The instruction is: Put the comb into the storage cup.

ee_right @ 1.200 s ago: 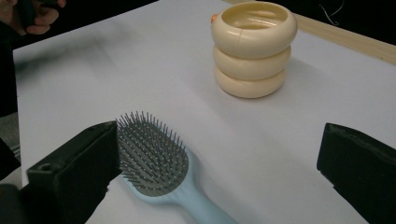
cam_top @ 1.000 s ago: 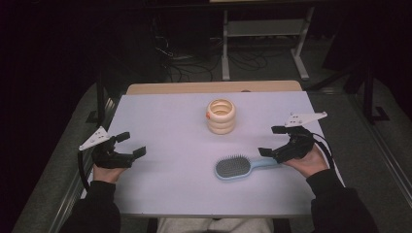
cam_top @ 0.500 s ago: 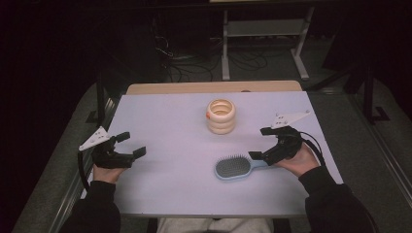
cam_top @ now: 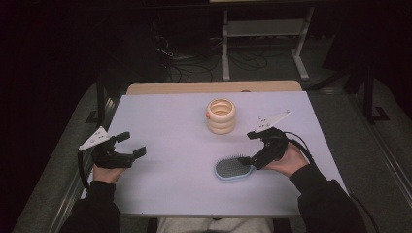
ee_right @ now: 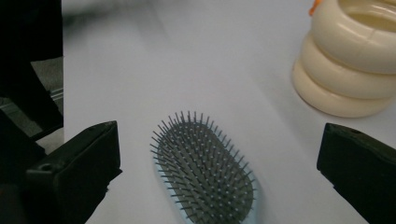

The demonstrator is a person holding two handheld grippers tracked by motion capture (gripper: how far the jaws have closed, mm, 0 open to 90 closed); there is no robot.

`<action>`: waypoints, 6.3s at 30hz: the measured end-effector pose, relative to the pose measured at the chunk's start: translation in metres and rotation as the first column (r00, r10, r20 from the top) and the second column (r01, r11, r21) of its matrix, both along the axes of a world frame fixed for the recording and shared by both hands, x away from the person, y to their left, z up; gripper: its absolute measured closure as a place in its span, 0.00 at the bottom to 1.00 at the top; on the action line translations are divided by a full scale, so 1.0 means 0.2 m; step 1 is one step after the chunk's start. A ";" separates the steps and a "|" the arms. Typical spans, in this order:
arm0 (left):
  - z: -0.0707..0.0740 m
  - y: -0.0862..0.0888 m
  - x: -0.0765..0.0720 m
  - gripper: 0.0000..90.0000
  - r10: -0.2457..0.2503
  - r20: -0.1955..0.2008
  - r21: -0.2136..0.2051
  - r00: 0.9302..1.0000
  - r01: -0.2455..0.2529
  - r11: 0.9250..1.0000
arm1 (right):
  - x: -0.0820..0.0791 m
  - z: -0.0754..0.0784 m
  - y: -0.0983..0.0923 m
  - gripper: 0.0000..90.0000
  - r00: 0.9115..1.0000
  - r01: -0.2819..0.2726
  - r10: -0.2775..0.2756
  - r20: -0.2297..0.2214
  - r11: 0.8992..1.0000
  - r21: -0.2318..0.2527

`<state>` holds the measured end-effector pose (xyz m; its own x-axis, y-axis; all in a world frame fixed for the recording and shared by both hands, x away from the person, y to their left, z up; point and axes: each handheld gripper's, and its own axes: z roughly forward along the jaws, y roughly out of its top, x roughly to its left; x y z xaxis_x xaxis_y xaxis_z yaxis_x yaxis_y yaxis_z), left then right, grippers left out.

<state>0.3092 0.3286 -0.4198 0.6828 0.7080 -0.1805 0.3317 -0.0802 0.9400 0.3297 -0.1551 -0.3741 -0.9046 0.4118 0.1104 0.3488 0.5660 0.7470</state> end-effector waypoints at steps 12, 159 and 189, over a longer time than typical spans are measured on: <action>0.00 0.00 0.00 0.00 -0.002 0.001 0.002 1.000 0.002 1.000 | 0.01 -0.03 0.11 0.00 0.997 -0.079 0.077 -0.030 0.994 -0.075; -0.01 -0.02 0.01 0.00 -0.024 -0.006 0.006 1.000 0.024 1.000 | 0.16 -0.02 0.26 0.20 0.985 -0.167 0.171 -0.015 0.937 -0.308; -0.01 -0.02 0.01 0.00 -0.026 -0.006 0.006 1.000 0.026 1.000 | 0.18 0.21 0.13 0.20 0.993 -0.077 0.090 0.074 0.985 -0.154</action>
